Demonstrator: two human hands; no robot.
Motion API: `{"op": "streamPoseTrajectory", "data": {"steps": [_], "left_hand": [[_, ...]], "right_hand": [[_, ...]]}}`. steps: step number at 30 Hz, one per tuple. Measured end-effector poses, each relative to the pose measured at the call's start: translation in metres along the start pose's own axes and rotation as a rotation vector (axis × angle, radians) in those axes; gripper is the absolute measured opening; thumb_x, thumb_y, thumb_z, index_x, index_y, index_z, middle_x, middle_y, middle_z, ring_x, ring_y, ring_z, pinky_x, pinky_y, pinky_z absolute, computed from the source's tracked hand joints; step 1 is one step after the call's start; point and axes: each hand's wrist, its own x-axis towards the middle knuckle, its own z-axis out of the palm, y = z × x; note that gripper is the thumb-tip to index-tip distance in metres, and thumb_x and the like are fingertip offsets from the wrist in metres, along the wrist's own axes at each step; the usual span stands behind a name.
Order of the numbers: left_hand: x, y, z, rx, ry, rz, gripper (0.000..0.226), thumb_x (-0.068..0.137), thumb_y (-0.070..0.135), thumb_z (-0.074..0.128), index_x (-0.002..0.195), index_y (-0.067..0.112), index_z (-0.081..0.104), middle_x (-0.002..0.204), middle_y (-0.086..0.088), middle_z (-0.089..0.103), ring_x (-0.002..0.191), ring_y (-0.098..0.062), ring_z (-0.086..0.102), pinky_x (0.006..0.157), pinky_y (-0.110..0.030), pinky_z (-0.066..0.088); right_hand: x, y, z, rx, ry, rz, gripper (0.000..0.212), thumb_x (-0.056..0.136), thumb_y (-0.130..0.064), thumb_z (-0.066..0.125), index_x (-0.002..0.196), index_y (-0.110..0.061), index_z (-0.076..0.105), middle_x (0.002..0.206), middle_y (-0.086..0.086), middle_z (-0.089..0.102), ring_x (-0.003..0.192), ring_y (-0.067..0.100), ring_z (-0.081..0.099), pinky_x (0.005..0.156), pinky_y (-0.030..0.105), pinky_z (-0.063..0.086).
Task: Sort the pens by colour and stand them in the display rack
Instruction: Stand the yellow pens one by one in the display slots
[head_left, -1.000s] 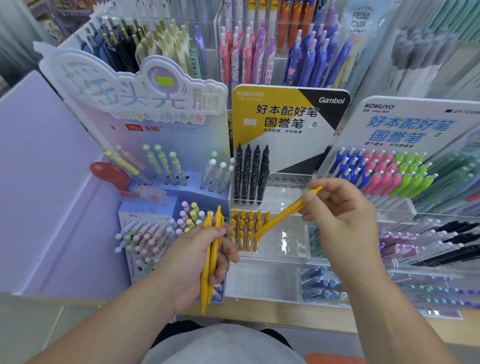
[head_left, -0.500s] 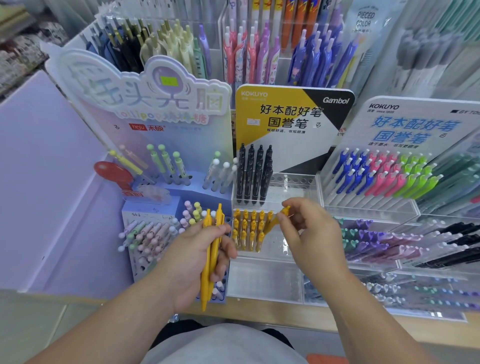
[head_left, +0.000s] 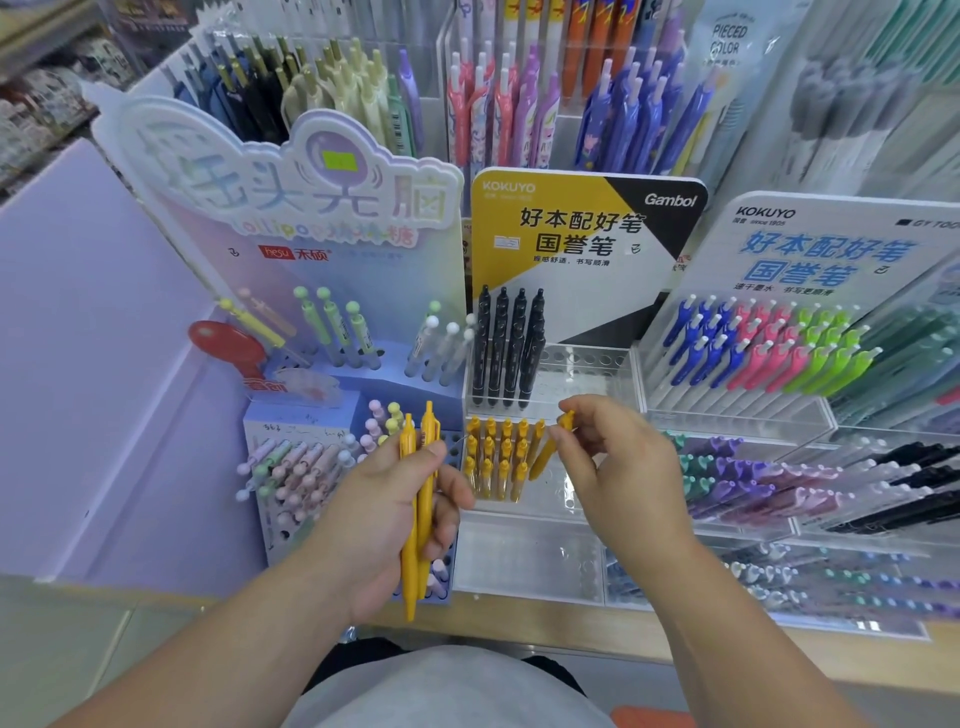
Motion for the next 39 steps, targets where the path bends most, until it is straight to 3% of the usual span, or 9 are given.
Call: {"op": "streamPoseTrajectory", "data": {"steps": [9,20,27,32,35,39], "left_hand": [[-0.005,0.003,0.001,-0.028,0.015,0.018,0.021,0.099,0.021,0.054,0.112,0.004,0.054,0.071,-0.013,0.064,0.047,-0.021,0.054,0.042,-0.027,0.041],[-0.008,0.003,-0.003,-0.048,-0.009,0.016,0.025,0.100,0.025,0.050,0.113,0.007,0.061,0.065,-0.009,0.059,0.050,-0.022,0.055,0.050,-0.033,0.050],[-0.009,0.003,-0.003,-0.016,-0.047,0.000,0.024,0.100,0.025,0.051,0.113,0.009,0.064,0.069,-0.013,0.060,0.052,-0.024,0.056,0.050,-0.033,0.049],[-0.011,0.004,0.001,0.080,-0.170,-0.005,0.027,0.095,0.034,0.053,0.103,0.015,0.070,0.067,-0.011,0.058,0.046,-0.020,0.046,0.046,-0.027,0.036],[-0.013,0.006,0.008,0.136,-0.282,-0.011,0.028,0.095,0.038,0.053,0.084,0.021,0.073,0.066,-0.012,0.057,0.043,-0.018,0.042,0.046,-0.026,0.030],[-0.014,0.007,0.012,0.156,-0.353,-0.017,0.031,0.094,0.041,0.054,0.073,0.025,0.071,0.064,-0.013,0.054,0.040,-0.017,0.039,0.044,-0.025,0.027]], "right_hand": [[-0.003,0.002,0.005,-0.024,0.030,-0.012,0.021,0.086,-0.019,0.074,0.105,-0.011,0.069,0.084,-0.003,0.066,0.069,0.012,0.063,0.063,0.028,0.056],[-0.021,0.013,0.029,-0.019,-0.148,0.060,0.023,0.085,-0.018,0.075,0.107,-0.020,0.067,0.084,-0.018,0.054,0.064,0.002,0.054,0.062,0.018,0.046],[-0.021,0.007,0.020,0.015,-0.174,0.135,0.030,0.086,-0.023,0.073,0.113,-0.026,0.060,0.091,-0.014,0.062,0.071,0.005,0.060,0.064,0.029,0.054],[-0.012,-0.023,-0.005,0.400,-0.081,0.310,0.016,0.086,-0.015,0.074,0.099,-0.023,0.068,0.080,-0.008,0.068,0.069,0.013,0.063,0.063,0.027,0.053],[-0.003,-0.045,-0.017,0.817,-0.256,0.456,0.016,0.088,-0.005,0.069,0.103,-0.011,0.071,0.083,0.004,0.074,0.067,0.015,0.066,0.058,0.022,0.049],[-0.002,-0.052,-0.022,1.020,-0.353,0.507,0.017,0.087,0.002,0.065,0.103,0.000,0.070,0.083,0.008,0.074,0.067,0.013,0.066,0.057,0.016,0.047]]}}
